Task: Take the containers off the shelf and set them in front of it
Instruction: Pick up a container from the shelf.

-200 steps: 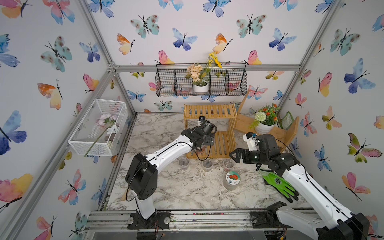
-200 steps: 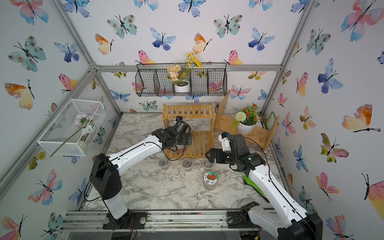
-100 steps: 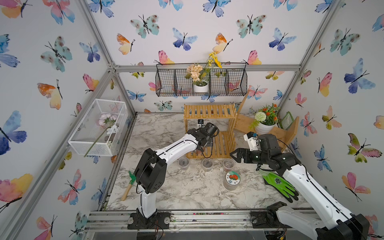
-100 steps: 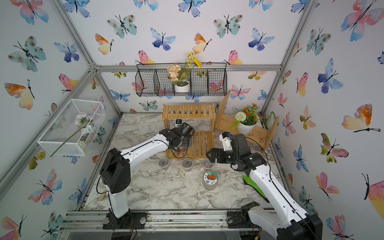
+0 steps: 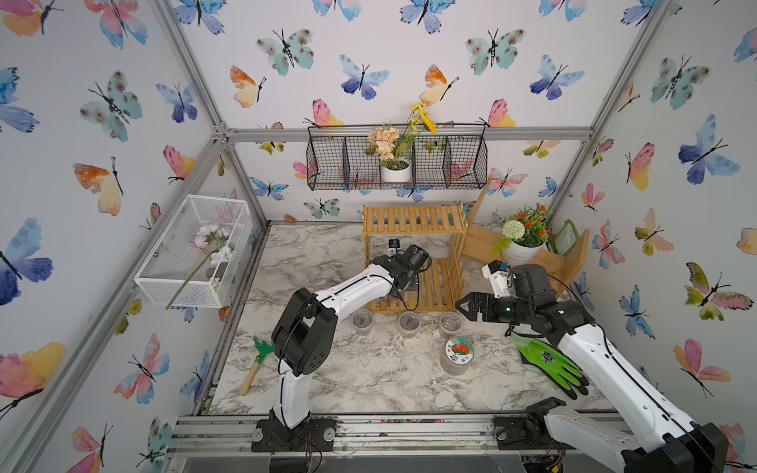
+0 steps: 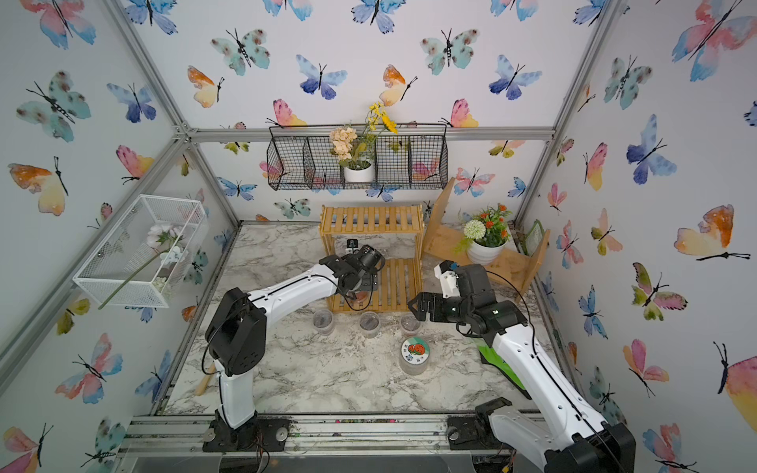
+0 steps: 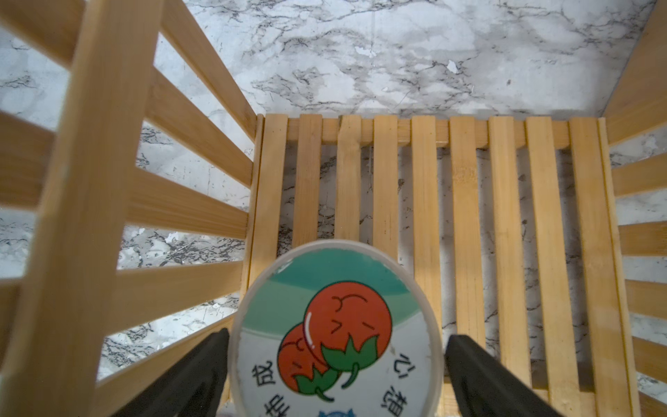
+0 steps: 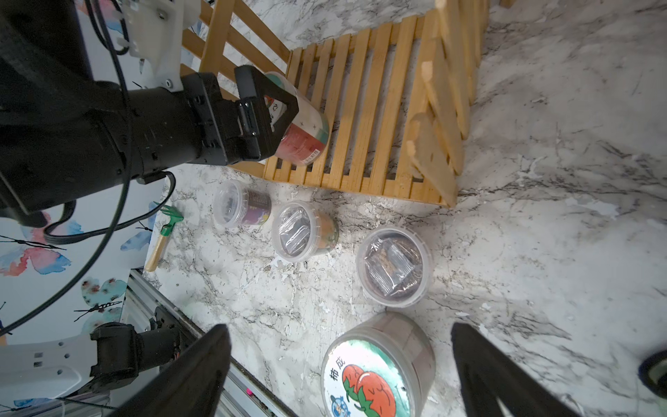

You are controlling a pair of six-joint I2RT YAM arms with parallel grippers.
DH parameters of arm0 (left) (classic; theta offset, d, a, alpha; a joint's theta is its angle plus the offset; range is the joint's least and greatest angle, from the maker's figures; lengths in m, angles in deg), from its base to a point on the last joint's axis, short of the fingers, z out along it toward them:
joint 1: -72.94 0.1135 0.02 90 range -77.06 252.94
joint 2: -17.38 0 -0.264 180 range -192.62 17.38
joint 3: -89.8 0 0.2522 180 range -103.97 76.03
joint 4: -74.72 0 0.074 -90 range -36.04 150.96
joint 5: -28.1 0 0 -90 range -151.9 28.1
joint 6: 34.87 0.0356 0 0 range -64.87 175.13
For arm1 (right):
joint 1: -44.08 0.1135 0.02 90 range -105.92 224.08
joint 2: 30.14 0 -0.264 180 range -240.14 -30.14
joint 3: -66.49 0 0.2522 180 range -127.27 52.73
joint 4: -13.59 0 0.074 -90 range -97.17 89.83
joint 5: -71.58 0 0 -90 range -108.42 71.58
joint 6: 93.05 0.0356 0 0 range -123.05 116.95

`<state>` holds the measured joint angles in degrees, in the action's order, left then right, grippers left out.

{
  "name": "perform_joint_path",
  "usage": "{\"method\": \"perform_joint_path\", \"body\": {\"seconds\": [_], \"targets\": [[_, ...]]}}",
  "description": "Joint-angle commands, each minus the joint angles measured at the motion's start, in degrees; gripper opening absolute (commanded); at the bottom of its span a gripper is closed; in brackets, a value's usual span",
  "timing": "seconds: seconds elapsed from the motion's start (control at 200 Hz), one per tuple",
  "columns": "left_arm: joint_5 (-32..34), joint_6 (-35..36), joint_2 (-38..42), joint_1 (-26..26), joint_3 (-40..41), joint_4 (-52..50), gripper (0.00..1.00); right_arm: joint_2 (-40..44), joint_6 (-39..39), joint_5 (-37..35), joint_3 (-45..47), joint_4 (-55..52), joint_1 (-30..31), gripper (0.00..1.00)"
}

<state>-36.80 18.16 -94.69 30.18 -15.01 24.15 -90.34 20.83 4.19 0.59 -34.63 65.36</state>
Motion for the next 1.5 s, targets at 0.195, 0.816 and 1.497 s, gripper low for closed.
{"method": "perform_joint_path", "body": {"seconds": [0.195,0.816,1.497], "targets": [[-1.5,0.0,-2.0,1.0,1.1,1.3,0.99,-0.1,-0.9,1.2,-2.1,-0.8,-0.6,0.98],[-2.2,1.8,-0.1,1.2,2.9,2.3,0.77,0.0,-0.2,1.3,-1.5,-0.1,-1.0,0.98],[-1.9,7.0,10.6,-1.7,3.0,1.2,0.75,-0.2,-0.1,2.2,0.1,1.4,-1.2,0.98]]}}
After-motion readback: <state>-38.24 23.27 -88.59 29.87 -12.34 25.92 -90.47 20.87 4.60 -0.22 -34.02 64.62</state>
